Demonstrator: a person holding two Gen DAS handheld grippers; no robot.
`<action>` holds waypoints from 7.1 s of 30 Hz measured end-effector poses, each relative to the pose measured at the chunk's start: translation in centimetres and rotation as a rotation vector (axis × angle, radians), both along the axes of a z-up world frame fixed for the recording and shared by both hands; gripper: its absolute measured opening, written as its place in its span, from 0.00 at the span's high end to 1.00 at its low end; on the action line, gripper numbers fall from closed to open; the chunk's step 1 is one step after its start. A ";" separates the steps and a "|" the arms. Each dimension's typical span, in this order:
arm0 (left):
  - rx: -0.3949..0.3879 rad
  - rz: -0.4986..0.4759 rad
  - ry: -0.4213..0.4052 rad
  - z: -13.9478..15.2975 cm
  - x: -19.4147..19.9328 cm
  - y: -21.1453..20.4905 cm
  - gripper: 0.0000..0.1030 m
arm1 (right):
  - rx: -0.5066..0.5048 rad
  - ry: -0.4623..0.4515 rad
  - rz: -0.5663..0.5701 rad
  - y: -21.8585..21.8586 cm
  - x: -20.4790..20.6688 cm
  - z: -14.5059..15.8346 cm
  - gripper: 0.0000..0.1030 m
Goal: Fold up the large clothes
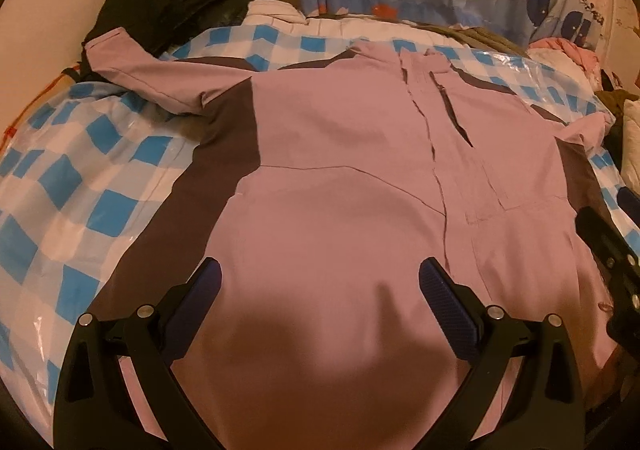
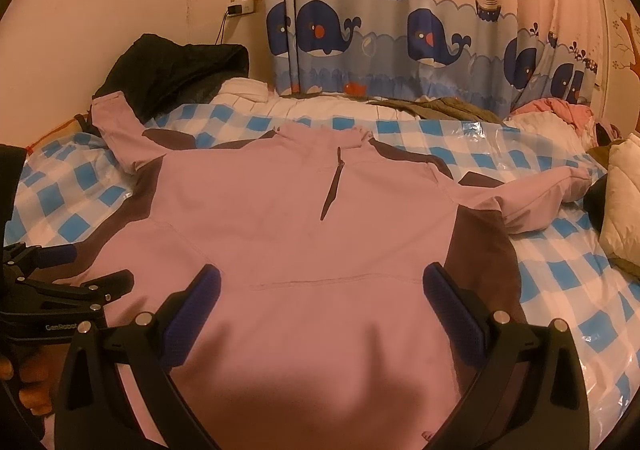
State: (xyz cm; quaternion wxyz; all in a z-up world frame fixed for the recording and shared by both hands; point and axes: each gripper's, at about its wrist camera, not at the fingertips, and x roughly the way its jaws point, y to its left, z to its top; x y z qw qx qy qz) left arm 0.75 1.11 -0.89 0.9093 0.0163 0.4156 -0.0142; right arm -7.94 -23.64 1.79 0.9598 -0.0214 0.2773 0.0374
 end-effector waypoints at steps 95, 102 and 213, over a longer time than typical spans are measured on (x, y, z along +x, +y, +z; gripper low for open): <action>0.024 -0.038 0.085 -2.9 1.0 -1.3 0.08 | 0.740 0.250 -0.431 -39.3 13.3 3.5 0.05; 0.048 -0.054 0.113 -4.4 1.3 -1.9 0.07 | 0.871 0.391 -0.584 -47.2 22.0 -0.9 0.05; -0.026 0.066 0.147 -3.2 28.7 -3.5 0.06 | 0.520 0.072 -0.027 -16.2 15.5 -5.9 0.10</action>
